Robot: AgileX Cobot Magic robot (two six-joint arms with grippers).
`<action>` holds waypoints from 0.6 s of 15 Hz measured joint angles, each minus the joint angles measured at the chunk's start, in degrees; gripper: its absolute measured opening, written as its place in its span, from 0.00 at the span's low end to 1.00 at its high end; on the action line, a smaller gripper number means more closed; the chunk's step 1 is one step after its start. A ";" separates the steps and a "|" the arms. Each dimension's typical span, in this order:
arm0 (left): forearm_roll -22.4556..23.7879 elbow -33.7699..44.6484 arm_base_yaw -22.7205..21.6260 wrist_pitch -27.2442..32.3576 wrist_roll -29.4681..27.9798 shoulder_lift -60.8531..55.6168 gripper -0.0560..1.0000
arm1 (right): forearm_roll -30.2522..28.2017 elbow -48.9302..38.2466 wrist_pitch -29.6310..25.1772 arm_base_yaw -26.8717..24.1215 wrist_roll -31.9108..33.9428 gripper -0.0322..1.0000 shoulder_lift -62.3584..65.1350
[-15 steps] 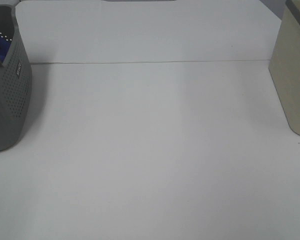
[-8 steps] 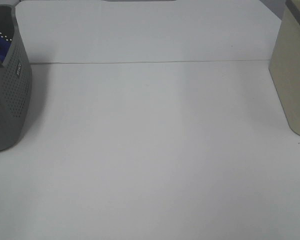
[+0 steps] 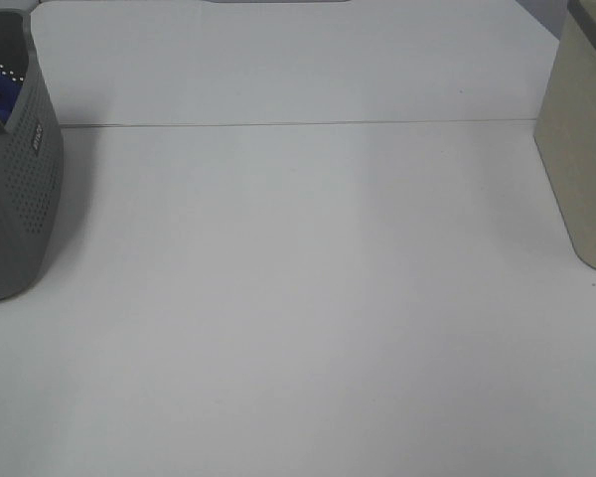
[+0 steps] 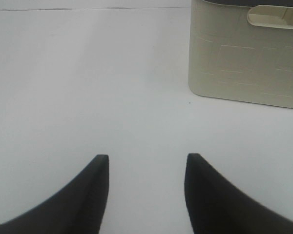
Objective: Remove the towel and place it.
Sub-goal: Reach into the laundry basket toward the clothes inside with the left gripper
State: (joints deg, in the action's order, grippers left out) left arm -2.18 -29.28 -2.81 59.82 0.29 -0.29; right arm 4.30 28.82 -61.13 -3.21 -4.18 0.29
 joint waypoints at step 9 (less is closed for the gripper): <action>-0.40 0.00 0.00 0.00 0.00 0.00 0.99 | 0.00 0.00 0.00 0.00 0.00 0.51 0.00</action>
State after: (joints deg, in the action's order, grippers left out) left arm -2.58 -29.28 -2.81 59.82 0.29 -0.29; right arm 4.30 28.82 -61.13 -3.21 -4.18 0.29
